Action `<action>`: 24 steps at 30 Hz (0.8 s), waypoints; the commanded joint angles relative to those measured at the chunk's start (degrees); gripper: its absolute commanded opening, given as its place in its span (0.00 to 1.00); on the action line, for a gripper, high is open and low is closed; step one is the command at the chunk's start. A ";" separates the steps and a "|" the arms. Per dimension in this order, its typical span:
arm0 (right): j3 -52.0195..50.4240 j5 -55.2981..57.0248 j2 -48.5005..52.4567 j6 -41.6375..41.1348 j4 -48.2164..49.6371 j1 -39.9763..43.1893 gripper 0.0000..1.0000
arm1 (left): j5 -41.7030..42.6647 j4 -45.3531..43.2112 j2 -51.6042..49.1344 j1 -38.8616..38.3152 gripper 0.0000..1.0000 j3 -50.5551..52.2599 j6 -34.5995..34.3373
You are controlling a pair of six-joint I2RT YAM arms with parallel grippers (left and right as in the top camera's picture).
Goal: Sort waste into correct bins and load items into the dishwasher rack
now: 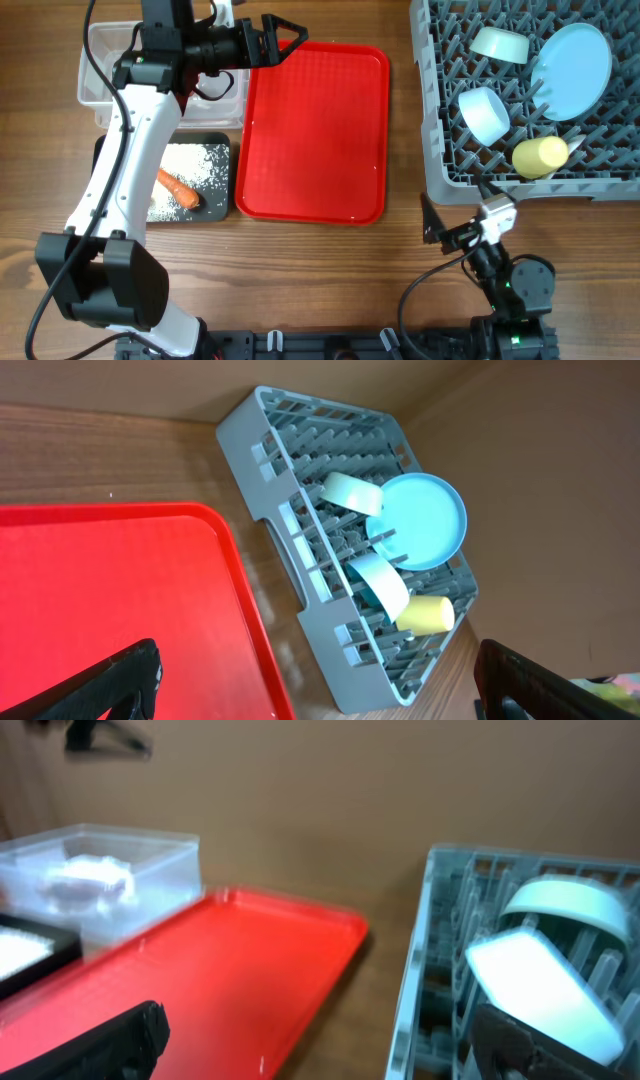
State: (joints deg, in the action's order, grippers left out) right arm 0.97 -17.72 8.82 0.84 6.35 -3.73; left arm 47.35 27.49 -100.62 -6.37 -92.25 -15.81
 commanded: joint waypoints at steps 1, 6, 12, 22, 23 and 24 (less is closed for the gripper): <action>-0.70 -3.67 -7.17 5.27 -4.72 -0.31 1.00 | -0.11 -0.20 -0.11 -0.17 1.00 -0.39 0.35; -0.68 -2.95 -8.63 5.79 -4.57 -0.31 1.00 | -0.11 -0.17 -0.11 -0.17 1.00 -0.39 0.35; -0.68 -2.93 -7.85 5.79 -4.63 -0.28 1.00 | -0.11 -0.17 -0.11 -0.17 1.00 -0.39 0.35; -0.68 -2.93 -7.85 5.79 -4.63 -0.28 1.00 | -0.11 -0.17 -0.11 -0.17 1.00 -0.39 0.35; -0.68 -2.93 -7.85 5.81 -4.63 -0.28 1.00 | -0.11 -0.17 -0.11 -0.17 1.00 -0.39 0.35; -0.68 -2.93 -7.85 5.81 -4.63 -0.28 1.00 | -0.11 -0.17 -0.11 -0.17 1.00 -0.39 0.35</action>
State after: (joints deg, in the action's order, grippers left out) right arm 0.40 -19.51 0.99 5.93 1.65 -3.73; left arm 47.35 27.44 -100.62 -6.39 -92.25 -15.79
